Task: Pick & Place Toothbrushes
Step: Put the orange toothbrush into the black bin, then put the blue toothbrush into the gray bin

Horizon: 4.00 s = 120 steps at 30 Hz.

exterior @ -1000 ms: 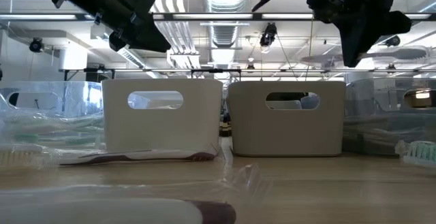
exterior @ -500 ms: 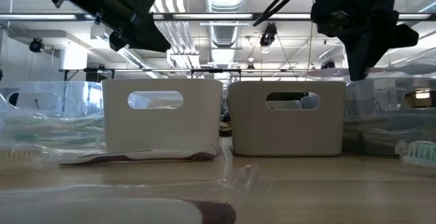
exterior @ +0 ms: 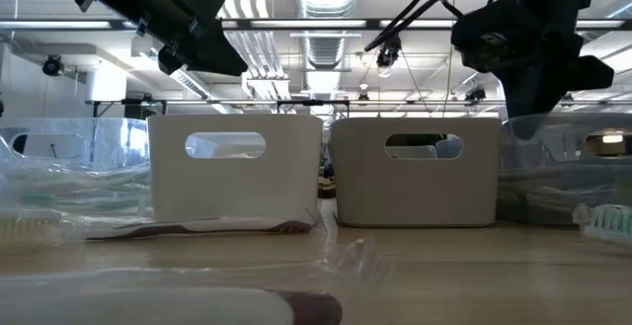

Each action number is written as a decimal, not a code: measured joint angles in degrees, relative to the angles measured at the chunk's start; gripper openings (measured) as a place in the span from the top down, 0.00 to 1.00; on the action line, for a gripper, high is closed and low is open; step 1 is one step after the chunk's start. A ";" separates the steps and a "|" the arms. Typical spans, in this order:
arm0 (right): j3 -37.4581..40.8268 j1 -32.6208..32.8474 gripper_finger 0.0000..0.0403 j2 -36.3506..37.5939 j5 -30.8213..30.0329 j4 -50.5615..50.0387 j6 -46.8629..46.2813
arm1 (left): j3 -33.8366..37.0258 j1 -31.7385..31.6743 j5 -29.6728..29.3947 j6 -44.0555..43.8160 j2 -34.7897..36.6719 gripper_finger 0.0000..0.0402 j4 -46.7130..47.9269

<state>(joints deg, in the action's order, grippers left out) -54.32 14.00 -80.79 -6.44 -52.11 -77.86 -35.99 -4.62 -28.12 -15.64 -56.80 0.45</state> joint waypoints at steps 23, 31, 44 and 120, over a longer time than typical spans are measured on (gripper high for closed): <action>1.33 -0.02 0.94 -8.96 5.20 2.10 0.46 | 0.04 -0.01 0.00 0.02 0.00 0.73 0.09; 1.33 -0.02 0.84 -8.07 5.18 2.68 0.48 | 0.07 -0.02 0.00 0.02 0.00 0.73 0.10; -0.63 -0.02 0.63 -2.02 5.18 2.84 0.48 | 0.13 -0.02 0.00 0.02 0.00 0.73 0.11; -20.52 -44.55 0.74 6.75 -18.46 7.92 90.81 | -22.43 -22.82 11.37 0.94 -19.36 0.76 38.95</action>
<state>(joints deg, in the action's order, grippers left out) -74.84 -30.55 -74.05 -24.90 -44.18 12.95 -58.42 -27.44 -16.75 -14.69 -76.16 39.40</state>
